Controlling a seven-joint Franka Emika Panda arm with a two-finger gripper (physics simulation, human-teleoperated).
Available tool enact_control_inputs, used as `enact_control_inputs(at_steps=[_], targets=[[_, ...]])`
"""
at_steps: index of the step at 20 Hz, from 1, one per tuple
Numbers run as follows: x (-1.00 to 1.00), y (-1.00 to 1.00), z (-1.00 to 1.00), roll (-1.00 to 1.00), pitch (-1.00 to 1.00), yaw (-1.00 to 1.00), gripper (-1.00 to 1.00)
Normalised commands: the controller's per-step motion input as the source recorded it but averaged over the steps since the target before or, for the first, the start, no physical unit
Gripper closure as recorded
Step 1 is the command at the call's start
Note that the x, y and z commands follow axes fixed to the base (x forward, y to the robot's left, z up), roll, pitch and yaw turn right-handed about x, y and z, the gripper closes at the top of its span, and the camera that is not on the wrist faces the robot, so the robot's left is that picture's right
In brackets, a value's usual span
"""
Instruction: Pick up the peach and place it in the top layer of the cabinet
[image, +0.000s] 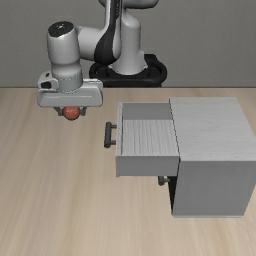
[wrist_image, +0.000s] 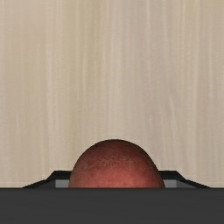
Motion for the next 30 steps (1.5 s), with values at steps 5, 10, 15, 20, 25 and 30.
enact_control_inputs(at_steps=[5, 10, 15, 20, 25, 30], targets=[[0.0, 0.0, 1.0, 0.0, 0.0, 0.0, 1.0], [0.0, 0.0, 1.0, 0.0, 0.0, 0.0, 1.0], [0.0, 1.0, 0.0, 0.0, 0.0, 0.0, 1.0], [0.0, 1.0, 0.0, 0.0, 0.0, 0.0, 1.0], [0.0, 1.0, 0.0, 0.0, 0.0, 0.0, 1.0], [0.8, 0.4, 0.0, 0.0, 0.0, 0.0, 1.0]])
